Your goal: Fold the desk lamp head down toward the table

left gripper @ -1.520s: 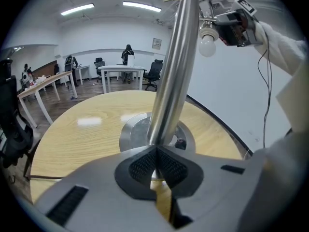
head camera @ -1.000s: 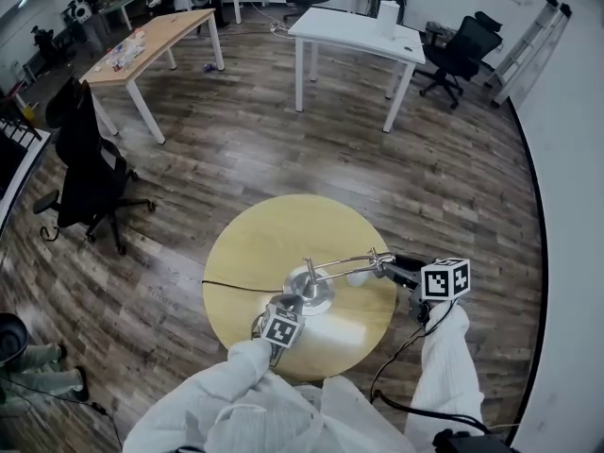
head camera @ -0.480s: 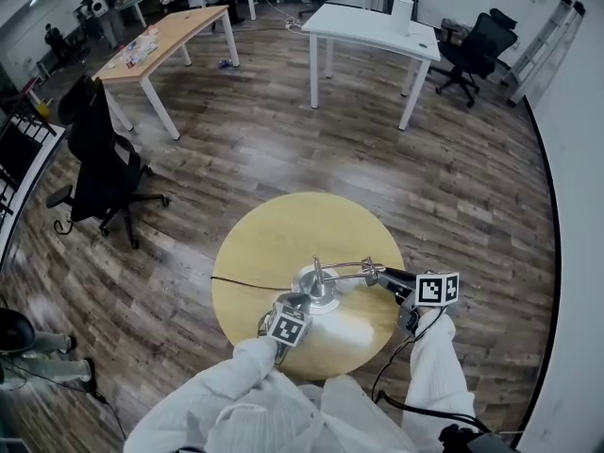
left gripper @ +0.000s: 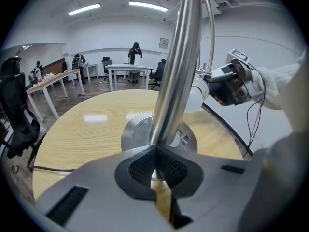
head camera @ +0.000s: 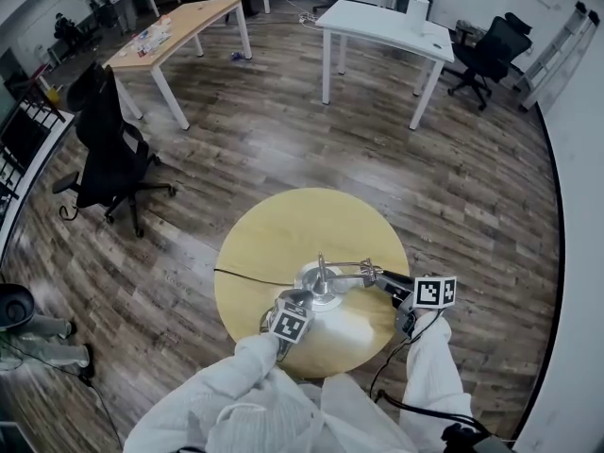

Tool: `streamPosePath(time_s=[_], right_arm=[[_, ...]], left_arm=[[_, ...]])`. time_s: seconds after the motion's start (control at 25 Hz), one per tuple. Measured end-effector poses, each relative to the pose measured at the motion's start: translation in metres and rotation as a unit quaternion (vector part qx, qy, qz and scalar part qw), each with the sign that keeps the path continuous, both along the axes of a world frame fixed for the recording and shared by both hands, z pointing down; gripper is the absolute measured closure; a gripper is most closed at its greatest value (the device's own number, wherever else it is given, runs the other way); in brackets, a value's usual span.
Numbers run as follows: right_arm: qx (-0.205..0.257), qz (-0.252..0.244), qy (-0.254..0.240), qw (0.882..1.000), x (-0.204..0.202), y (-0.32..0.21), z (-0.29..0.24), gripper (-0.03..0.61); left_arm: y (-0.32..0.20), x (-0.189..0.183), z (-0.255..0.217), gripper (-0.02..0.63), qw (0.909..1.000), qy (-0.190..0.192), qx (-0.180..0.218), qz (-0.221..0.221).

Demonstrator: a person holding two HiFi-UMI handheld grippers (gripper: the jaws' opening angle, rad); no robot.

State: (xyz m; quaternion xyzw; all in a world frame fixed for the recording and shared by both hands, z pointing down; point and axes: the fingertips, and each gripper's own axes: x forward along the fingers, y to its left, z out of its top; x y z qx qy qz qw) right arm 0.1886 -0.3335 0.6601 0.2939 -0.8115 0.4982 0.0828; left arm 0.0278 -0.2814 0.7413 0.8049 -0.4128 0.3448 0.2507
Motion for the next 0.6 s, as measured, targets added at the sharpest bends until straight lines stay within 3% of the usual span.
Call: streamPosePath(time_s=[0.6], right_arm=[[-0.006,0.001,-0.016,1.0,-0.0082,-0.0028,0.0076,0.39]], left_arm=[[-0.0007,-0.0021,0.0022,0.615,1.0,-0.003,-0.004,-0.007]])
